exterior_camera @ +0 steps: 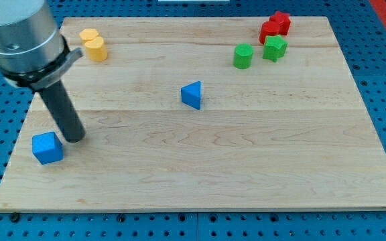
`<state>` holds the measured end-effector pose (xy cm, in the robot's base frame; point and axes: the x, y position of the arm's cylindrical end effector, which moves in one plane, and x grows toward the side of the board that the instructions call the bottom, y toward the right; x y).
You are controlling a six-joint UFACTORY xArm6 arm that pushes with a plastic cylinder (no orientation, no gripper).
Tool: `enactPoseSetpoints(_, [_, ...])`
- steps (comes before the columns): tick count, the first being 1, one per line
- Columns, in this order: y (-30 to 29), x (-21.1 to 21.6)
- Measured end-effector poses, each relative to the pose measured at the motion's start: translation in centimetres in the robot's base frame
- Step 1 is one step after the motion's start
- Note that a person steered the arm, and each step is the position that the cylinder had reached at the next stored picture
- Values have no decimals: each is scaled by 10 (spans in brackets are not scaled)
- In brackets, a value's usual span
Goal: Push the blue triangle towards the blue cube
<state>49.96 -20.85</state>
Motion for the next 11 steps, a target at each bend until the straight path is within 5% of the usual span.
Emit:
enactPoseSetpoints(1, [-19, -38])
enactPoseSetpoints(2, [52, -51])
enactPoseSetpoints(3, [199, -51])
enactPoseSetpoints(4, [240, -28])
enactPoseSetpoints(5, [248, -35])
enactPoseSetpoints(7, [213, -124])
enactPoseSetpoints(8, [177, -123])
enactPoseSetpoints(9, [157, -75])
enactPoseSetpoints(10, [106, -72])
enactPoseSetpoints(11, [118, -105])
